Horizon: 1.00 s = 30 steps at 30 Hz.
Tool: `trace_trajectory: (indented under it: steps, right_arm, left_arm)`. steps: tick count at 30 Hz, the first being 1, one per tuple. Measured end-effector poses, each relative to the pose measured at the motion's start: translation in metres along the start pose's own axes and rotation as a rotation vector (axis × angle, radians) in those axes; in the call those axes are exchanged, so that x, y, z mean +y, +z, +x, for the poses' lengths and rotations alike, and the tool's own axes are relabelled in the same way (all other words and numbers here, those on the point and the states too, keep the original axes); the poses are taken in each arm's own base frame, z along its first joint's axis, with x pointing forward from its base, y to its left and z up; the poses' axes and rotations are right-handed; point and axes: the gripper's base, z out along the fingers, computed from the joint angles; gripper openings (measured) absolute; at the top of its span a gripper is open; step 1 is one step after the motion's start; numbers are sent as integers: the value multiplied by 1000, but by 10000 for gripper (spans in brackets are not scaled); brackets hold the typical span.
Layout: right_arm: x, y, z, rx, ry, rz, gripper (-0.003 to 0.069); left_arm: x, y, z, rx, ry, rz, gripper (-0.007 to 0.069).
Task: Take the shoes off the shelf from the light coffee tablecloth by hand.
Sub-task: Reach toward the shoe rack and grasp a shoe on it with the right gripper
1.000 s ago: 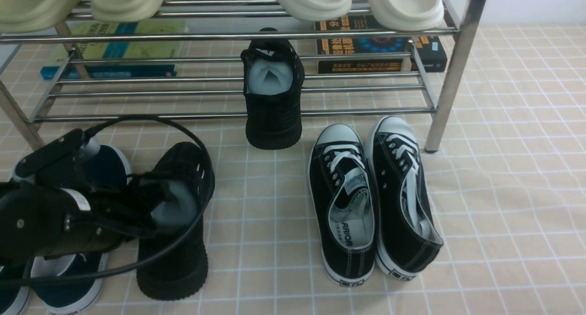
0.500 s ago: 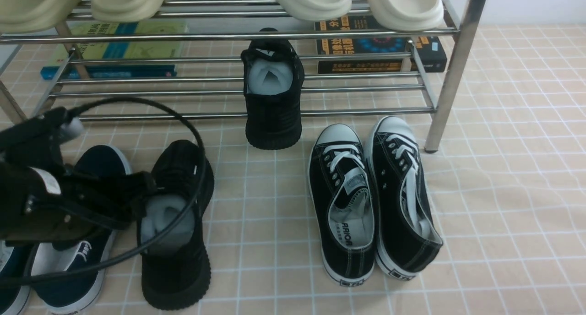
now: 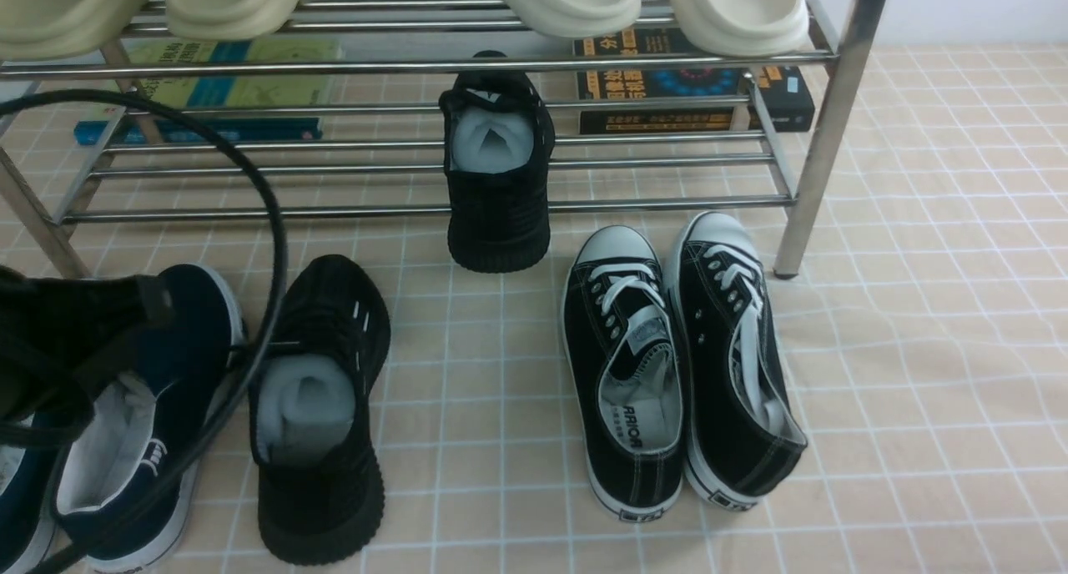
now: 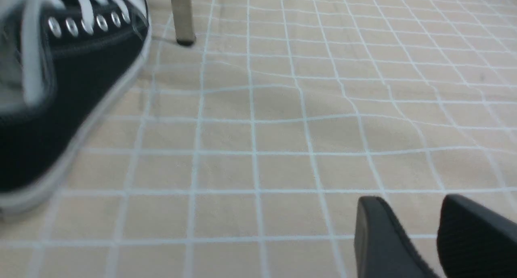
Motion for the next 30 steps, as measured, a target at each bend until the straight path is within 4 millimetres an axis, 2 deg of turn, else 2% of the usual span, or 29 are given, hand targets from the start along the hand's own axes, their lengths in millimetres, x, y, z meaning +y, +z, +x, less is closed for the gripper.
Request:
trace_trajectory:
  steps: [3,4,5,6,9,11,13,14,19,21,22,24,25,27,28,30]
  right_arm:
    - [6,0,-2,-15,393,-73,241]
    - [7,0,-2,-13,458,-88,241]
    - [10,0,-3,-7,611,-116,241]
    - [11,0,-3,-4,693,-131,241]
    - [12,-1,-6,-16,829,-157,241]
    - [12,-1,-7,-27,855,-164,241]
    - [12,-1,-9,-34,854,-168,238]
    - [13,-5,-18,-55,807,-180,224]
    - [17,-25,-67,-155,542,-190,124]
    - [19,-30,-94,-109,375,-153,44]
    - [20,-28,-109,-28,305,-127,2]
    - [19,-19,-123,120,211,-72,-13]
    - [19,-17,-124,140,202,-65,-13]
    - [16,-1,-131,324,130,-5,-13]
    - [13,18,-133,486,90,38,-12]
    - [11,44,-132,653,80,62,-10]
  left_arm:
    - [2,-8,2,-13,4,-4,1]
    - [2,-9,2,-14,4,-4,1]
    - [3,-10,3,-5,4,-10,1]
    - [4,-10,4,1,4,-14,1]
    - [5,-10,6,23,4,-26,1]
    - [5,-10,6,27,3,-28,1]
    - [5,-10,6,29,3,-29,1]
    - [5,-10,6,30,3,-30,1]
    - [5,-10,6,31,3,-31,1]
    - [5,-10,7,32,3,-30,3]
    - [5,-10,7,32,3,-30,5]
    - [5,-10,7,33,2,-29,8]
    - [5,-10,7,33,2,-29,8]
    - [5,-10,7,36,0,-29,11]
    - [5,-10,7,39,-3,-26,12]
    - [4,-10,8,42,-9,-21,14]
